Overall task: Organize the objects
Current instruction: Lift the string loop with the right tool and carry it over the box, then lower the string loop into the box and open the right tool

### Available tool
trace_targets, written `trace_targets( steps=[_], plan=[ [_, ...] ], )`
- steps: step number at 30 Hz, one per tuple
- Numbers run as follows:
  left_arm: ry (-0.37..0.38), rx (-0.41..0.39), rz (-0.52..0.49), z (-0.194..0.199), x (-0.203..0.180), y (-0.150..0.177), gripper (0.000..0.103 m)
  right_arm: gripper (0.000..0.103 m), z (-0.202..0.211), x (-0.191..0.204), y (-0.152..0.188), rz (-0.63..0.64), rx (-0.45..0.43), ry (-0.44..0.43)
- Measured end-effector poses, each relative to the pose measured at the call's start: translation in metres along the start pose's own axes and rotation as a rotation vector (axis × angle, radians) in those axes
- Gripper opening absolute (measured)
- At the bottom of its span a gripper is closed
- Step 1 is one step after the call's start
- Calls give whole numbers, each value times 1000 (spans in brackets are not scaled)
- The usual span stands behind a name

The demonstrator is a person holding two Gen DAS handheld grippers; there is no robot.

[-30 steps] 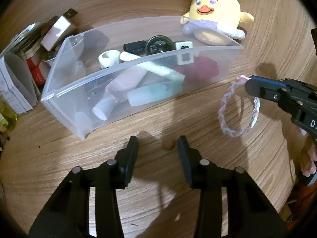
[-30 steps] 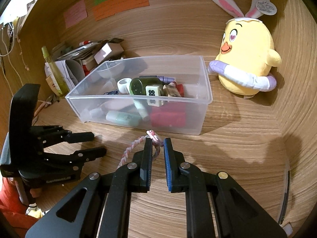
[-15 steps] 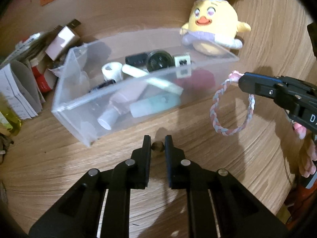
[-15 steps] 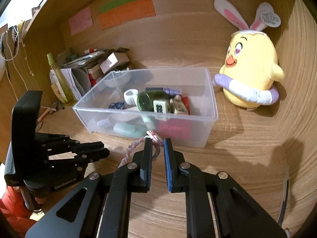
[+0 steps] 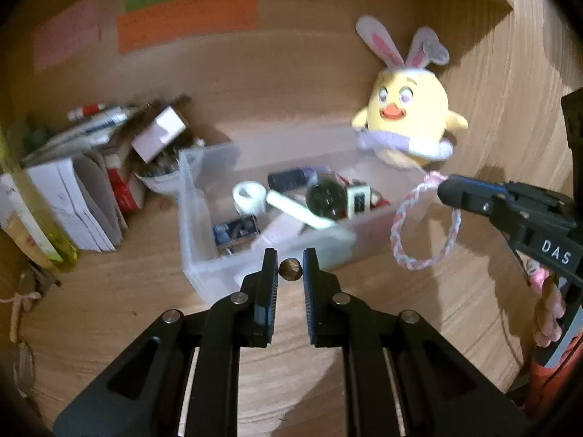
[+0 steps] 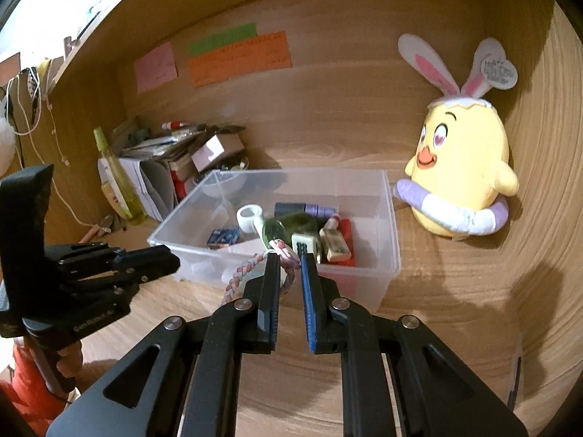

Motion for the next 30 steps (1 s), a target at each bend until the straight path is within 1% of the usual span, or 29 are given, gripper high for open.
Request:
trace_targets(
  steps=[2,7,17,22,30],
  plan=[
    [-15,-23,0,5,3,-7,13,10,1,2,-4,3,-9,-2],
    [-22,-63,9,13,7,-21,13,10,8,6,-18,12,-44,-14],
    [-48,-127,7,23,16,-49,13,10,14,10,-49,38,-108,4],
    [-48,-125,17,16,21,-57,13,10,7,10,-60,54,-115,14],
    [-42,-58,35,-15,27,-52,13,10,-22,12,-63,62,-76,23]
  ],
)
Point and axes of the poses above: each gripper's, at about its wrist camera, not at the fingertips, and z roughly against the way its jaws point, x to its left, y to its underside, the point moved 9 cm from there along -z, roughly the way its jaws point, and after that the axes turned 4 degrees about -y, right-handed, at the moved point
